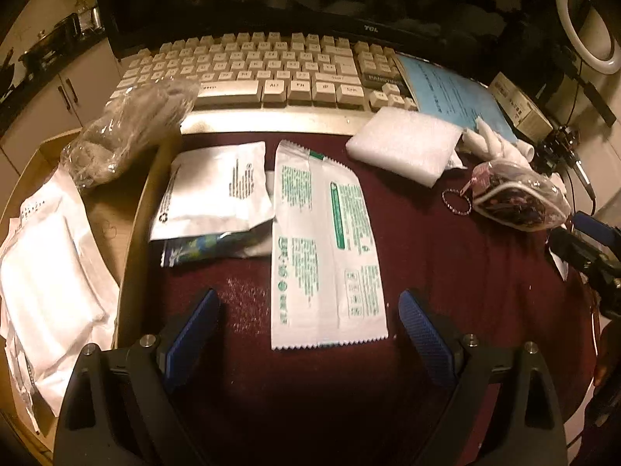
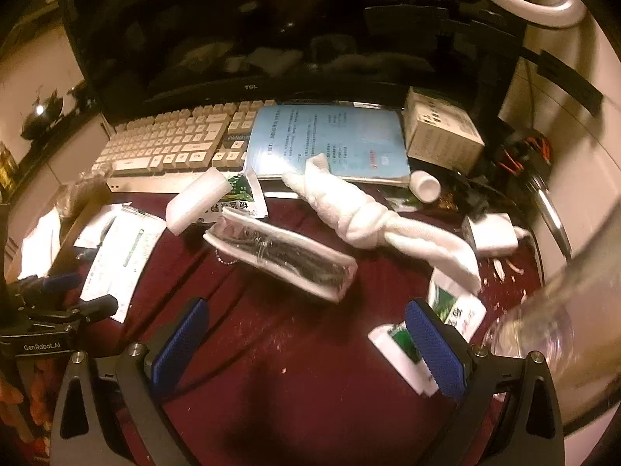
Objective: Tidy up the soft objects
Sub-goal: 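Grasp the green-printed strip packet with the left gripper while the right gripper grasps the clear sticker box, then lift the strip packet and sticker box and carry both toward the cardboard tray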
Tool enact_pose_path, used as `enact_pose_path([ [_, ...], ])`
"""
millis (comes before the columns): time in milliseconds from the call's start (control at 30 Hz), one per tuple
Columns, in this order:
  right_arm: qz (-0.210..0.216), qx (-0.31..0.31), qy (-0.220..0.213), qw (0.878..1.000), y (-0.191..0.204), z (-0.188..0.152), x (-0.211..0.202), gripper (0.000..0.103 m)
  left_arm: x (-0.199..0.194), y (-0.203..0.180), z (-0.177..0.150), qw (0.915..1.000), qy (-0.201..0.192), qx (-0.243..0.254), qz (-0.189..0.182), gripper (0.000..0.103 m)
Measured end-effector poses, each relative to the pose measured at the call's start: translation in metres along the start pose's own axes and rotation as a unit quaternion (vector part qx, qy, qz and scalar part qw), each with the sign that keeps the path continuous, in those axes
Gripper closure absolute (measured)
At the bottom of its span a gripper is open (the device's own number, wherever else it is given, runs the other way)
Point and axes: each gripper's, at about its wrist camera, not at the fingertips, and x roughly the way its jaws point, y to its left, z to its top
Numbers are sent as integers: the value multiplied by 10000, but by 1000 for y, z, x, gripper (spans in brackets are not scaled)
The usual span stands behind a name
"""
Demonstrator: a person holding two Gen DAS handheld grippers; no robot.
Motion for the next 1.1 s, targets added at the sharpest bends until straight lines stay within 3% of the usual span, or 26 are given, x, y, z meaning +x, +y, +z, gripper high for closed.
enact_pose_path([
  [167,-200,-432,-76,9988,11,10,12,1,6,-7,5,9998,87,-5,-153,12],
  [267,-406,-691,-164,9966,18,14,20,1,9,-15,5,9999,62,132,-46,30],
  [333,-488,-759,-191,9957,19,15,24,1,9,-17,5,9998,-20,173,62,60],
  [400,-485,-734,-179,9960,18,15,27,4,8,-12,8,10000,-44,50,-36,74],
  [467,-436,-657,-172,9967,16,14,28,21,8,-7,9,9999,-35,-41,-160,77],
  [533,-468,-556,-115,9973,13,12,30,45,7,-6,8,9998,-59,-31,-208,88],
  [633,-557,-407,-132,9975,7,10,29,62,3,-6,6,9994,-177,-23,-304,98],
  [833,-409,-86,-253,9988,-1,3,21,70,-11,-5,4,9976,-412,-29,-560,100],
  [1100,-169,88,-514,9985,1,0,3,72,-26,-5,-2,9957,-548,-23,-744,101],
])
